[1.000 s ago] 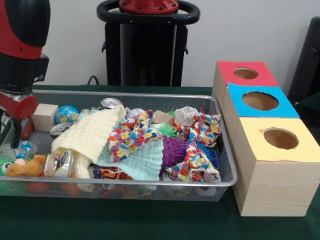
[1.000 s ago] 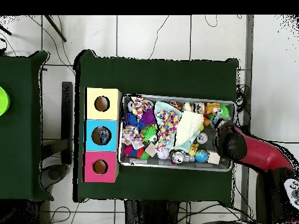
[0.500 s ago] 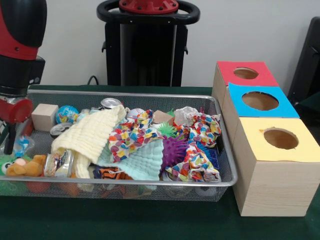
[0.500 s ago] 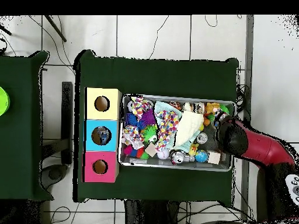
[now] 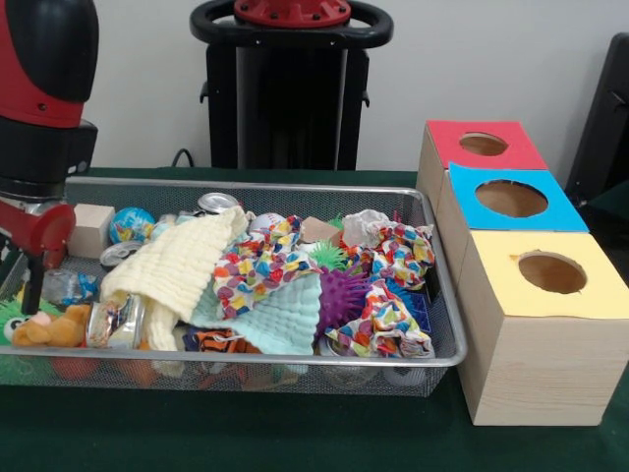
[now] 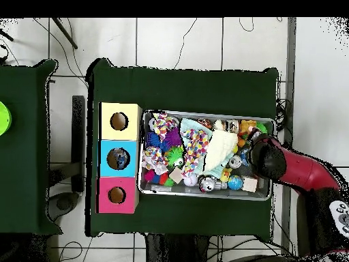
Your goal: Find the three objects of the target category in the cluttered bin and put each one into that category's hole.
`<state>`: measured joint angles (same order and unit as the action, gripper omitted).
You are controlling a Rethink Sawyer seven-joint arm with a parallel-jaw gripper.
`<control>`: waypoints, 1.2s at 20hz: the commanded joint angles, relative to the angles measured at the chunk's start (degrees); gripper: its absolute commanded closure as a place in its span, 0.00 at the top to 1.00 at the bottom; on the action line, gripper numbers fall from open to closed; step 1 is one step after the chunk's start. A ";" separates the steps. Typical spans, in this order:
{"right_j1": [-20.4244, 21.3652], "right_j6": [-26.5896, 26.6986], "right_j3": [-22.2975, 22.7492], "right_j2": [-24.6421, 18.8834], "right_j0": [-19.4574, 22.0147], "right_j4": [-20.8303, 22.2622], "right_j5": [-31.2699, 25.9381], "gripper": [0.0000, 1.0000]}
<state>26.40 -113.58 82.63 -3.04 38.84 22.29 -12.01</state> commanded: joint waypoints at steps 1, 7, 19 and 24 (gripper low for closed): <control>-3.20 -1.00 -0.40 -6.30 1.08 -0.36 -1.68 1.00; -3.08 -0.83 0.28 -6.84 1.27 0.03 -1.36 1.00; -0.68 -0.42 5.82 -7.66 2.61 0.24 -2.66 1.00; 5.72 -1.54 10.47 -5.16 0.90 -0.18 -4.54 1.00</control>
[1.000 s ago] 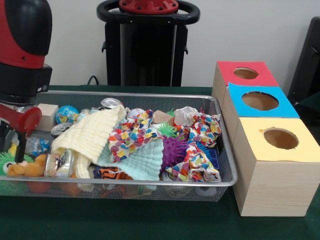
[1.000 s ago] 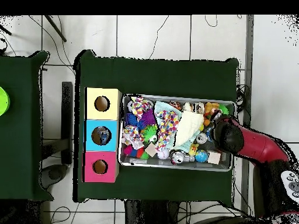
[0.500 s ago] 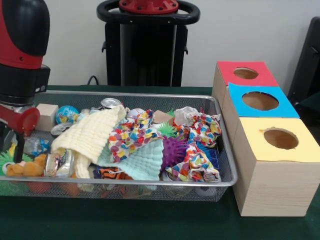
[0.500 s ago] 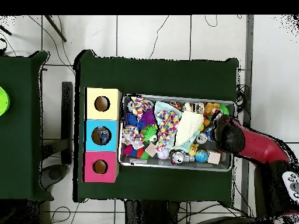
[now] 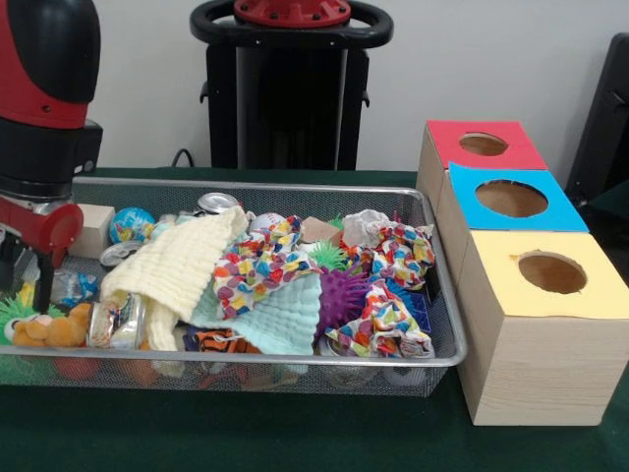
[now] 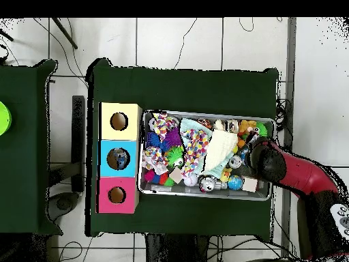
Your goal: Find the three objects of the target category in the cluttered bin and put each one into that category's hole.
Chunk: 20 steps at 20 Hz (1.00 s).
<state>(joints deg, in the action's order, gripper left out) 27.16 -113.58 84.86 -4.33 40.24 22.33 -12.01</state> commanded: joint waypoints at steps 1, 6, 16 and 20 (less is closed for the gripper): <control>5.77 -1.45 8.76 -3.83 -0.60 -0.18 -4.60 1.00; 6.45 -3.36 10.28 -2.51 -1.55 -1.07 -4.78 1.00; 4.99 -7.06 13.46 -0.61 -2.12 -1.58 -0.60 1.00; 1.09 -8.31 12.99 -1.01 -1.57 -1.60 3.18 1.00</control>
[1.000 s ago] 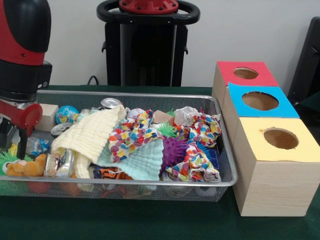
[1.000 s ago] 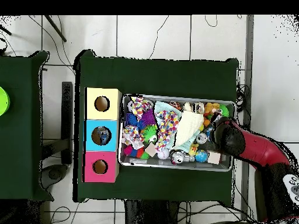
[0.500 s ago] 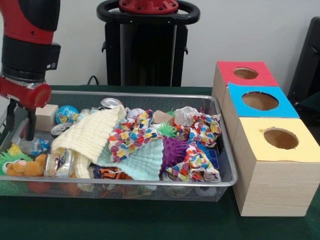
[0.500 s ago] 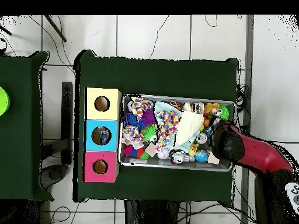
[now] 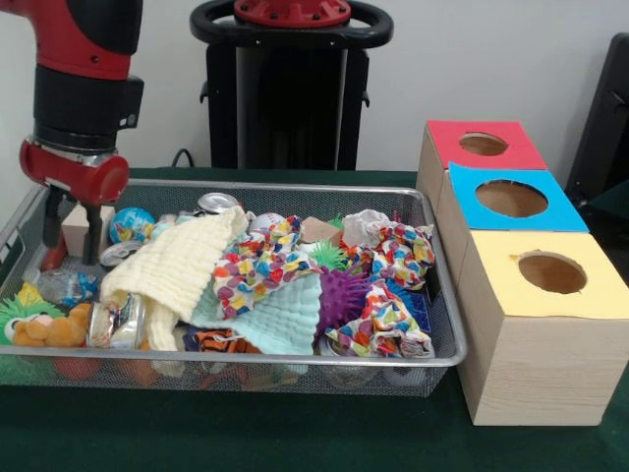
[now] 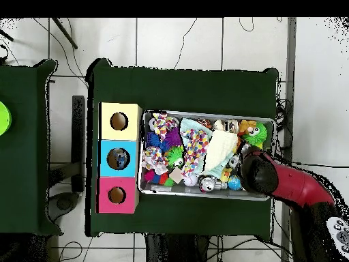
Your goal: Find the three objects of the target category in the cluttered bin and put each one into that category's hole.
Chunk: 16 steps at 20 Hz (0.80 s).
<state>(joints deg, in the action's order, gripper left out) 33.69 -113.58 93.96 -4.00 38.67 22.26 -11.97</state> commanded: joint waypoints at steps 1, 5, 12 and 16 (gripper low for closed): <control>-6.18 -8.84 4.09 -1.33 0.08 -1.64 4.12 1.00; -9.42 -13.54 5.09 1.30 -1.52 -3.93 7.55 1.00; -10.89 -26.73 7.11 14.47 -9.84 -20.04 -1.93 1.00; -10.84 -31.90 8.16 21.65 -13.65 -29.83 -13.30 1.00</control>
<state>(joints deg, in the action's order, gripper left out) 27.04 -121.93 96.68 9.15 28.92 2.70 -11.17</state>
